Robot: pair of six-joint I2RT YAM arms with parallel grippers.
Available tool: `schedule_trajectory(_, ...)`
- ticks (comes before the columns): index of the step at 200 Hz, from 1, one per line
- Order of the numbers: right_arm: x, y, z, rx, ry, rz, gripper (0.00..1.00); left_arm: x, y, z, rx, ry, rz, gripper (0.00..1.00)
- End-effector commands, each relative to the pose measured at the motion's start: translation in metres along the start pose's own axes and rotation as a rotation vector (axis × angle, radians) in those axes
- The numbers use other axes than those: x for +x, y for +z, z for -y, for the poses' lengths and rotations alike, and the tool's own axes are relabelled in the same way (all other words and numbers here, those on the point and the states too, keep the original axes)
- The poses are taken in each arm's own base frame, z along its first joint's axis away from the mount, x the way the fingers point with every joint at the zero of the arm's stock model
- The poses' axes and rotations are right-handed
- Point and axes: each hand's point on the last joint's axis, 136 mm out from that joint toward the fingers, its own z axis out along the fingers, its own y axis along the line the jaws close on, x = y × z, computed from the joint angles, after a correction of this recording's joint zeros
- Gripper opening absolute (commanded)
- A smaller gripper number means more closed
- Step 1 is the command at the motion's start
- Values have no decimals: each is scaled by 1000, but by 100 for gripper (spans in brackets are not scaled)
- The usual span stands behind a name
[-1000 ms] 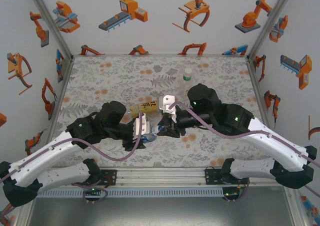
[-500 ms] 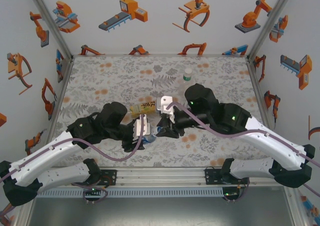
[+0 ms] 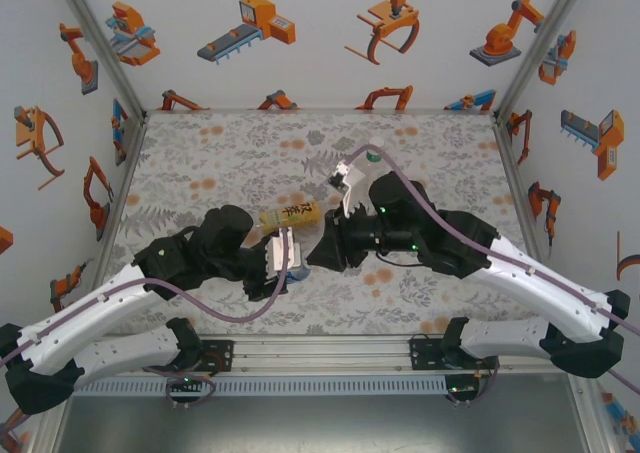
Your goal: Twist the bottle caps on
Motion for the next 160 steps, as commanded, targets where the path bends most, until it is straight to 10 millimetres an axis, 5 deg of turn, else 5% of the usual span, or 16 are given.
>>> schedule_trajectory(1,14,12,32,147,427,9,7,-36,-5,-6,-33,51,147,0)
schedule_trajectory(29,26,15,43,199,636,-3,12,-36,-2,-6,-39,50,157,0)
schedule_trajectory(67,39,11,59,270,710,7,21,-35,1,-7,-37,53,150,0)
schedule_trajectory(103,18,-7,56,255,629,96,36,-33,2,-6,-37,58,149,0)
schedule_trajectory(128,-2,-22,49,228,533,153,60,-30,2,-4,-34,54,148,0)
schedule_trajectory(160,-25,-44,42,202,394,215,66,-29,1,-2,-27,46,146,0)
